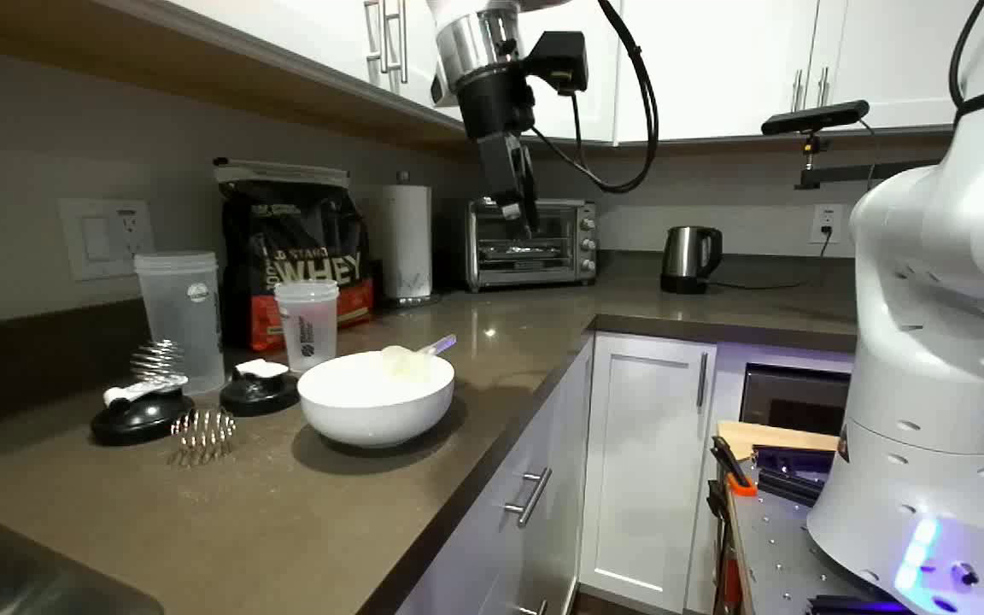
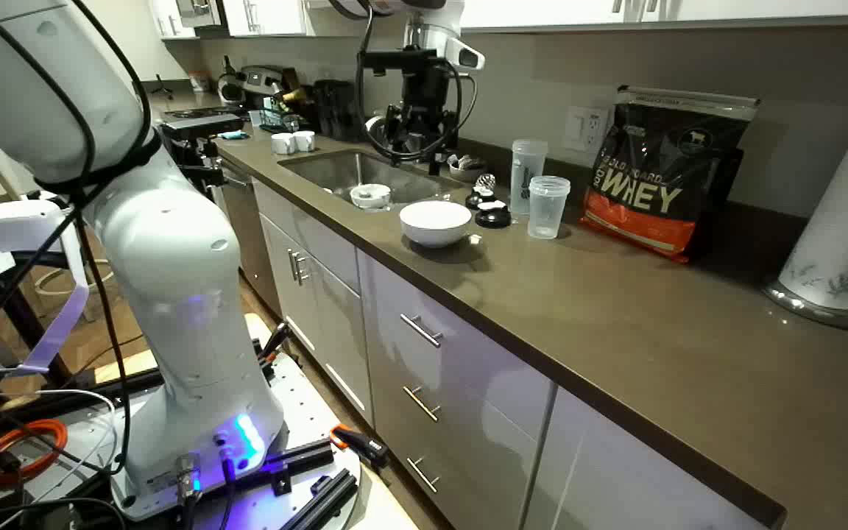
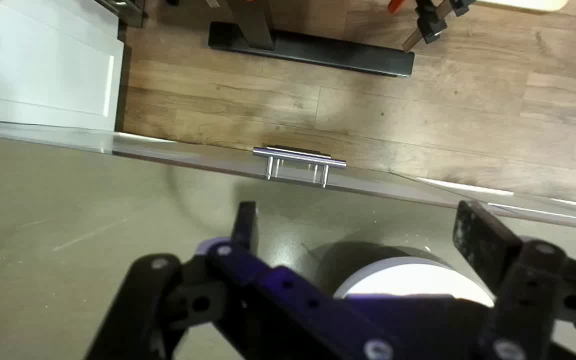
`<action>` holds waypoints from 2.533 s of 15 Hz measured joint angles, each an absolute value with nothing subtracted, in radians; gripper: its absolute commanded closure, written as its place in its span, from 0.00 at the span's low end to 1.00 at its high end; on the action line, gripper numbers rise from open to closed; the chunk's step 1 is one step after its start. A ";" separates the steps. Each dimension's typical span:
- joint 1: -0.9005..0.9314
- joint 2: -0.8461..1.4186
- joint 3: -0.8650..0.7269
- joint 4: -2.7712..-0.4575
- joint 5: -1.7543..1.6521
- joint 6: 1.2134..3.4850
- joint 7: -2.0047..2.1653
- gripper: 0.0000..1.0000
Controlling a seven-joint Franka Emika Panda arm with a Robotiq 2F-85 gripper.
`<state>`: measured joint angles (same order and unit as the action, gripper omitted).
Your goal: Move the cup from right to left.
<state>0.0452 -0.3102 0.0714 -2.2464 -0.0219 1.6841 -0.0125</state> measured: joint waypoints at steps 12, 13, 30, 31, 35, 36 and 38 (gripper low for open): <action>0.045 -0.310 0.071 -2.246 -0.022 1.684 -0.012 0.00; 0.045 -0.310 0.071 -2.246 -0.022 1.684 -0.012 0.00; 0.034 -0.183 0.065 -2.244 -0.020 2.258 0.185 0.00; 0.027 -0.166 0.061 -2.242 -0.020 2.314 0.215 0.00; -0.009 -0.092 0.034 -2.232 -0.031 2.522 0.342 0.00; -0.018 -0.070 0.027 -2.227 -0.037 2.567 0.378 0.00; -0.027 -0.017 0.014 -2.210 -0.045 2.644 0.448 0.00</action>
